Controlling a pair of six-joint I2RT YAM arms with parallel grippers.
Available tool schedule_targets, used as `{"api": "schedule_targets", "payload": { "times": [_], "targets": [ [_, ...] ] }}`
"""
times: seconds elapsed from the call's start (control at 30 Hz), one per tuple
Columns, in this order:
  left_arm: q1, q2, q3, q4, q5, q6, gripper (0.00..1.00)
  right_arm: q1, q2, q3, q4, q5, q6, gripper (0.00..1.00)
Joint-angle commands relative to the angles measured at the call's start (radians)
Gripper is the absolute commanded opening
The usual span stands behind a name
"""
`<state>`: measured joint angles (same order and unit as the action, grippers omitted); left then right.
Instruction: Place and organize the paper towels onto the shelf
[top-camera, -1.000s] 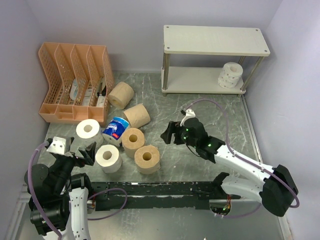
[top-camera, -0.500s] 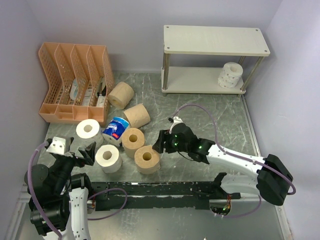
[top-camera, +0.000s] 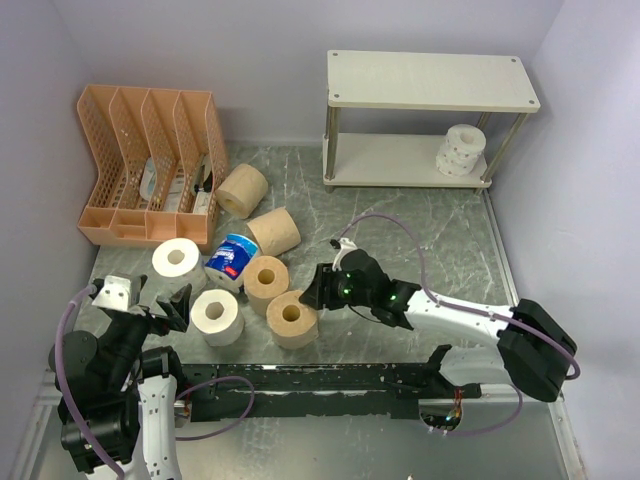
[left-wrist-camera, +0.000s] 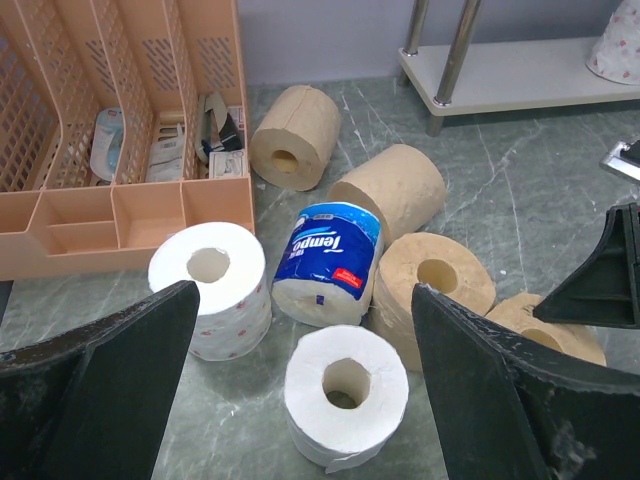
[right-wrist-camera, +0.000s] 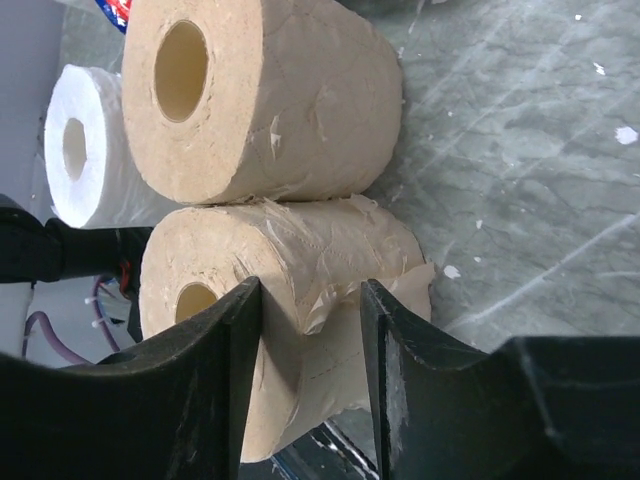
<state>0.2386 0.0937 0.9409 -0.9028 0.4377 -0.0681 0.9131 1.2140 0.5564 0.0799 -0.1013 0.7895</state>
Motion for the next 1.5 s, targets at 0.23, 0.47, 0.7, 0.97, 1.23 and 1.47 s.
{"api": "schedule_targets", "payload": {
  "times": [0.23, 0.47, 0.7, 0.97, 1.23, 1.47],
  "targets": [
    [-0.001, -0.010, 0.005, 0.022, -0.010, -0.009, 0.99, 0.006, 0.112, -0.023, 0.125, -0.111, 0.026, 0.00],
    [-0.001, -0.004, 0.004, 0.022, -0.006, -0.007, 0.99, 0.007, -0.121, 0.044, -0.033, 0.053, 0.067, 0.00],
    [0.000, -0.002, 0.004, 0.022, 0.001, -0.003, 0.99, -0.114, -0.310, 0.318, -0.302, 0.239, 0.071, 0.00],
    [0.000, -0.003, 0.004, 0.020, 0.009, 0.001, 0.99, -0.396, -0.156, 0.772, -0.465, 0.338, -0.035, 0.00],
    [-0.001, 0.010, 0.006, 0.019, 0.043, 0.016, 0.99, -0.856, 0.240, 1.331, -0.522, -0.064, 0.018, 0.00],
    [-0.004, 0.007, 0.004, 0.019, 0.056, 0.020, 0.99, -1.136, 0.458, 1.539, -0.494, -0.177, 0.167, 0.00]
  ]
}}
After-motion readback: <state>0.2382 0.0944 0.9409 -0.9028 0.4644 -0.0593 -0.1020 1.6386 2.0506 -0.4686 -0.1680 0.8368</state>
